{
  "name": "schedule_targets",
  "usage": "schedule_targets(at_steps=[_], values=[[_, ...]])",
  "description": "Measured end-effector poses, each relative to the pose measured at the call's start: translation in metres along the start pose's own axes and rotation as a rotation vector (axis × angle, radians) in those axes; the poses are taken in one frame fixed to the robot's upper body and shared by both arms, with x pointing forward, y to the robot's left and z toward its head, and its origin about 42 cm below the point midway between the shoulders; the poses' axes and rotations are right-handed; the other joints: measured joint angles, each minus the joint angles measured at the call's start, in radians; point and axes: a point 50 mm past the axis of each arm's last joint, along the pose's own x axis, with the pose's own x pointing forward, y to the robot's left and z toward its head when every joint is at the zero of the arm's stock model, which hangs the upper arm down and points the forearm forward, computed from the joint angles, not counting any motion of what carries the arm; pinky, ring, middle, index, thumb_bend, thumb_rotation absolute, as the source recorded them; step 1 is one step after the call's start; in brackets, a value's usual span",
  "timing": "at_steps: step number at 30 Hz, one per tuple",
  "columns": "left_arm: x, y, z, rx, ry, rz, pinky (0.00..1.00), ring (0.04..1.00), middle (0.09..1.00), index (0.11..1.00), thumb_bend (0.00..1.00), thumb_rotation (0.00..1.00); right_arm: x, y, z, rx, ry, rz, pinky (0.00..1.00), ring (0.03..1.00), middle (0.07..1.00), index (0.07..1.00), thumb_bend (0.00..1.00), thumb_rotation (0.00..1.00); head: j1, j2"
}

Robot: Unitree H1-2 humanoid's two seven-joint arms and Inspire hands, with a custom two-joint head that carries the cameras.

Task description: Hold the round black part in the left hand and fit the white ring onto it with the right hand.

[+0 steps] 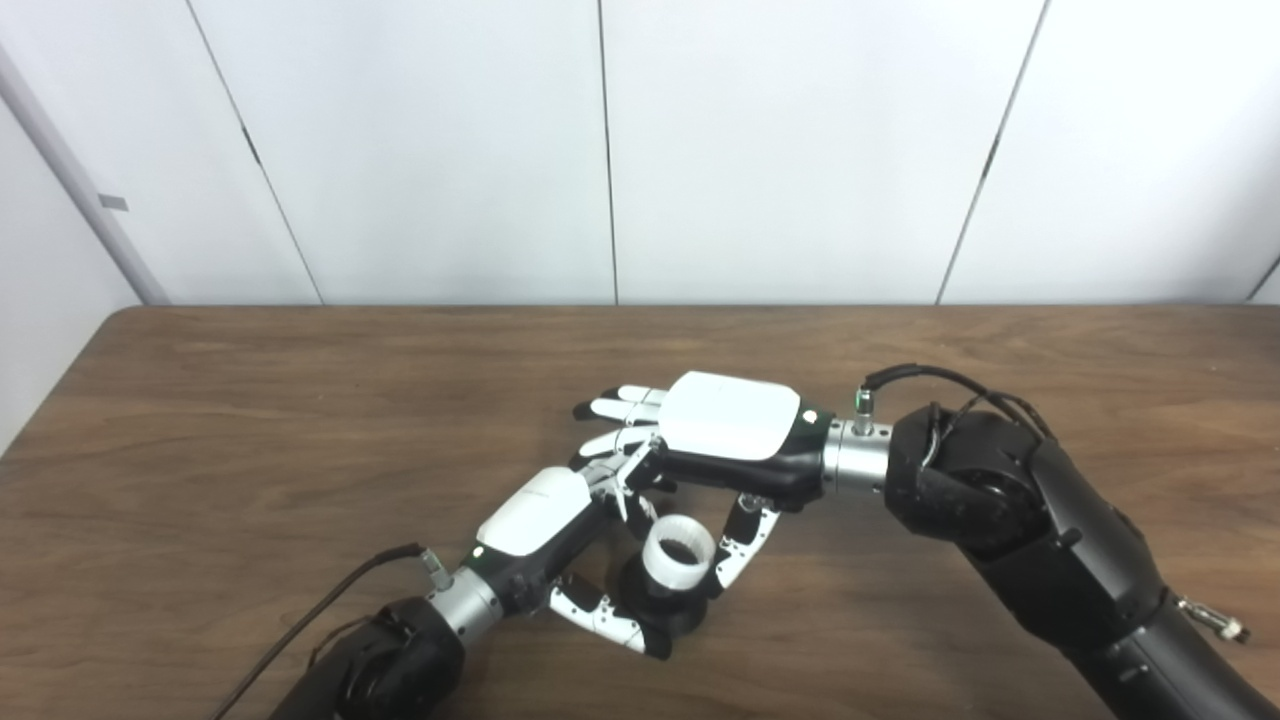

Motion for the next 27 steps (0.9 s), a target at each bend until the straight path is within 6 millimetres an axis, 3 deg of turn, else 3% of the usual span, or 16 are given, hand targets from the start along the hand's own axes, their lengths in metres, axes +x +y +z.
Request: schedule_targets(at_steps=[27], values=[[0.0011, 0.0010, 0.0022, 0.000, 0.015, -0.006, 1.00, 1.000, 0.886, 0.480, 0.52, 0.06, 0.0074, 0.0089, 0.0054, 0.004, -0.026, 0.015, 1.00, 1.000, 0.889, 0.481, 0.53, 0.14, 0.028, 0.015]])
